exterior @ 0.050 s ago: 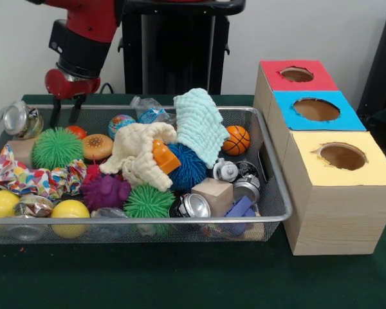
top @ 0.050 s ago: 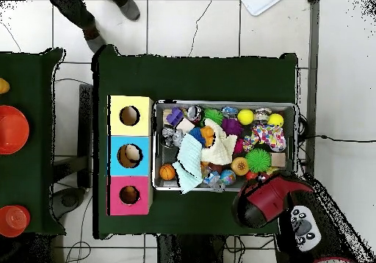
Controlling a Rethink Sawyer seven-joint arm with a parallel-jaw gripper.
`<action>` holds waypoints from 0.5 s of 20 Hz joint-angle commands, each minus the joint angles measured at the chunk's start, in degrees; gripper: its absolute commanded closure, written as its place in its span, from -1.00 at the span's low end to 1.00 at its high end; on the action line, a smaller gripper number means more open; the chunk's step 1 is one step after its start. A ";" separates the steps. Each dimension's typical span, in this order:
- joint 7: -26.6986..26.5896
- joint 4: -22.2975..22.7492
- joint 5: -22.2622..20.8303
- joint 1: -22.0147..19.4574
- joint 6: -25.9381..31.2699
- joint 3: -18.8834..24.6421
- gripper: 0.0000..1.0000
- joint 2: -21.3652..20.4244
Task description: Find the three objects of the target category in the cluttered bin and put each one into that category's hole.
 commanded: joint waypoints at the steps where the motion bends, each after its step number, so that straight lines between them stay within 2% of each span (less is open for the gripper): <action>1: 7.57 -2.71 -3.92 -0.06 -0.94 -4.14 -1.00 5.33; 5: 5.84 -3.63 -4.16 0.07 -1.46 -5.12 -1.00 6.29; 10: 7.53 -5.52 -5.93 1.17 -3.85 -7.61 -1.00 8.17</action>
